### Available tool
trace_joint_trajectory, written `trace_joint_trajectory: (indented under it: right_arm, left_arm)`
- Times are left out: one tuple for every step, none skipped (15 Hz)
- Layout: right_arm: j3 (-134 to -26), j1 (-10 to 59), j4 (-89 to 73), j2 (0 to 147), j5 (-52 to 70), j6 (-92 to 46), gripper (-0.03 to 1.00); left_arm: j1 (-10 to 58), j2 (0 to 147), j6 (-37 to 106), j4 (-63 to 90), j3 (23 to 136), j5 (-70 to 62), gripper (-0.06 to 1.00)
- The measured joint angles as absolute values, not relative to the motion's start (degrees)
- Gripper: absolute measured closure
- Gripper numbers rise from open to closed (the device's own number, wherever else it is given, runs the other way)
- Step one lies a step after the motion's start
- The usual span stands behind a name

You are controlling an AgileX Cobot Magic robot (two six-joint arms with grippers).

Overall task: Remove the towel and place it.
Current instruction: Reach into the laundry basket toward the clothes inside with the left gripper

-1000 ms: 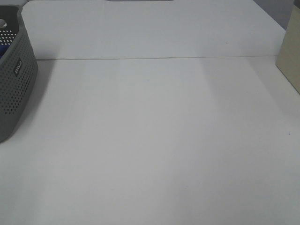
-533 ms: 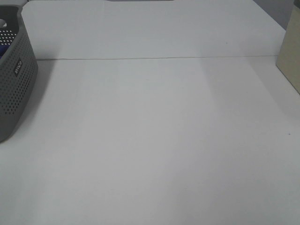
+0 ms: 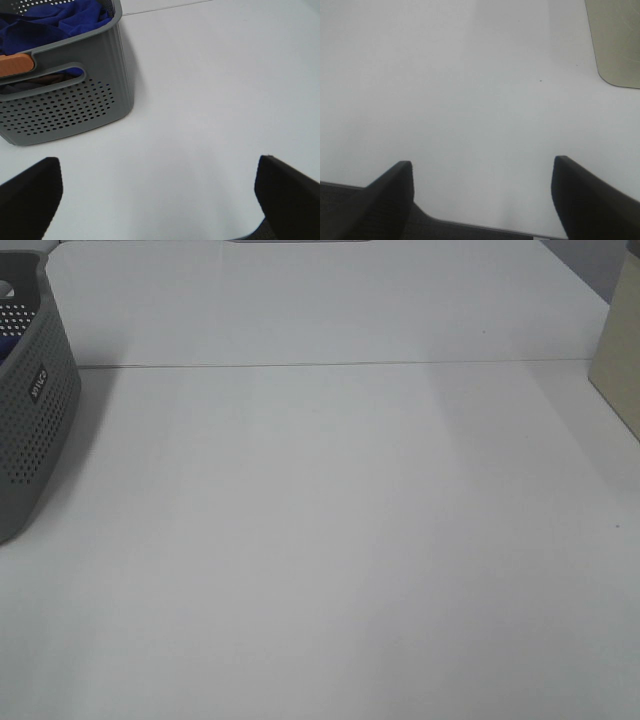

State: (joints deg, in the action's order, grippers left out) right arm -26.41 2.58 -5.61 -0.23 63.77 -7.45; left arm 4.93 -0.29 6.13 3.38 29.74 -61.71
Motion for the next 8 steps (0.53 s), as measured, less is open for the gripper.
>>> trace_joint_trajectory:
  right_arm:
    - [-26.41, 2.58, -5.61, -0.23, 63.77, -7.45, 0.2]
    - [-26.41, 2.58, -5.61, -0.23, 63.77, -7.45, 0.2]
    - [-26.41, 2.58, -5.61, -0.23, 63.77, -7.45, 0.2]
    - [-26.41, 2.58, -5.61, -0.23, 63.77, -7.45, 0.2]
    - [-26.41, 2.58, -5.61, -0.23, 63.77, -7.45, 0.2]
    - [-26.41, 2.58, -5.61, -0.23, 63.77, -7.45, 0.2]
    - [-26.41, 2.58, -5.61, -0.23, 63.77, -7.45, 0.2]
    - [-26.41, 2.58, -5.61, -0.23, 63.77, -7.45, 0.2]
  left_arm:
    - [4.93, -0.29, 6.13, 3.38, 29.74, -61.71, -0.05]
    - [4.93, -0.29, 6.13, 3.38, 29.74, -61.71, -0.05]
    - [4.93, -0.29, 6.13, 3.38, 29.74, -61.71, -0.05]
    - [4.93, -0.29, 6.13, 3.38, 29.74, -61.71, -0.05]
    - [4.93, -0.29, 6.13, 3.38, 29.74, -61.71, -0.05]
    - [4.93, -0.29, 6.13, 3.38, 29.74, -61.71, -0.05]
    - [4.93, -0.29, 6.13, 3.38, 29.74, -61.71, -0.05]
    - [4.93, -0.29, 6.13, 3.38, 29.74, -61.71, -0.05]
